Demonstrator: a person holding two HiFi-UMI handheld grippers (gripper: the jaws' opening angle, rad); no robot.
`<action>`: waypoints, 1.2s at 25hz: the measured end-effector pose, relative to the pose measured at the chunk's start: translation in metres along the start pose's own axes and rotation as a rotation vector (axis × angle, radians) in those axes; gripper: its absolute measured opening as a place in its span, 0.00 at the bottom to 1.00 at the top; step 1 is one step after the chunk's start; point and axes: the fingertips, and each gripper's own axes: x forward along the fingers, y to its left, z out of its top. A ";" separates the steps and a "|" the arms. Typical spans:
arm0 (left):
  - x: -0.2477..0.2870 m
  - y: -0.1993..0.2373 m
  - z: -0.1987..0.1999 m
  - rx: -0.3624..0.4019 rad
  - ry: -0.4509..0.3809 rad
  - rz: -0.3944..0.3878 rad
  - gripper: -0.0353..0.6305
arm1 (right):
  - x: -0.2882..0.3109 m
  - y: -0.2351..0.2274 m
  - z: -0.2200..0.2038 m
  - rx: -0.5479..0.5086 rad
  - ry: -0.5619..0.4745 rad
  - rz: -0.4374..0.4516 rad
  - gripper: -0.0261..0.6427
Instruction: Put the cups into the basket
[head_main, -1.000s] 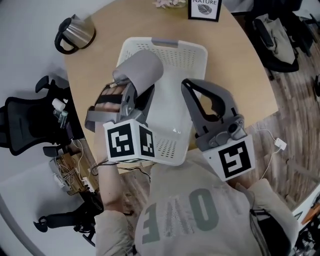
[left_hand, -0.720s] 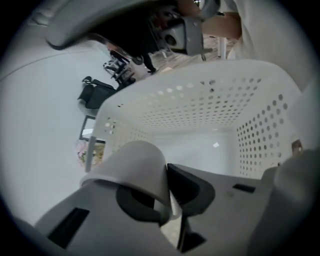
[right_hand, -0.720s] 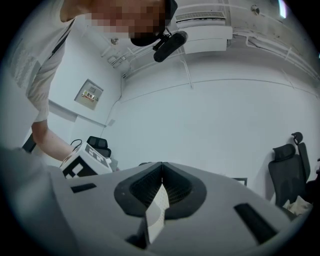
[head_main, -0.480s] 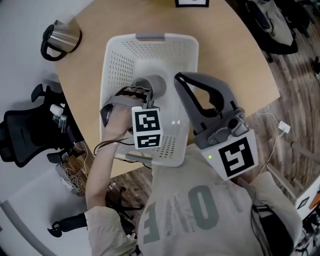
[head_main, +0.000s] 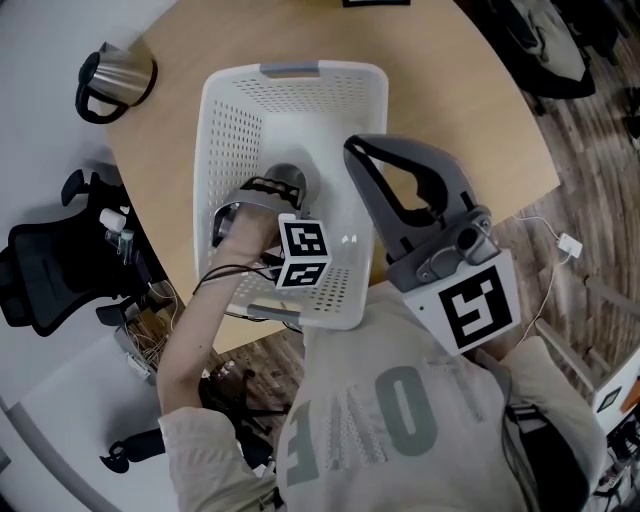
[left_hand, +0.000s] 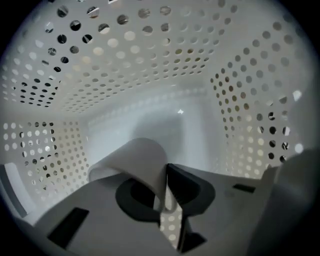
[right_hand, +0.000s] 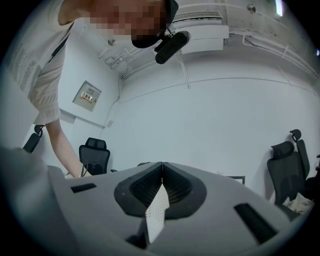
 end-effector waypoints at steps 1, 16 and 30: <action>0.002 0.000 0.000 -0.004 0.010 0.006 0.14 | -0.001 0.001 0.001 0.001 -0.002 0.002 0.04; -0.129 0.025 0.000 -0.263 -0.134 0.299 0.19 | -0.019 0.014 0.039 -0.064 -0.096 0.033 0.04; -0.372 0.005 -0.100 -1.473 -1.027 1.488 0.07 | -0.023 0.033 0.086 -0.122 -0.189 0.030 0.04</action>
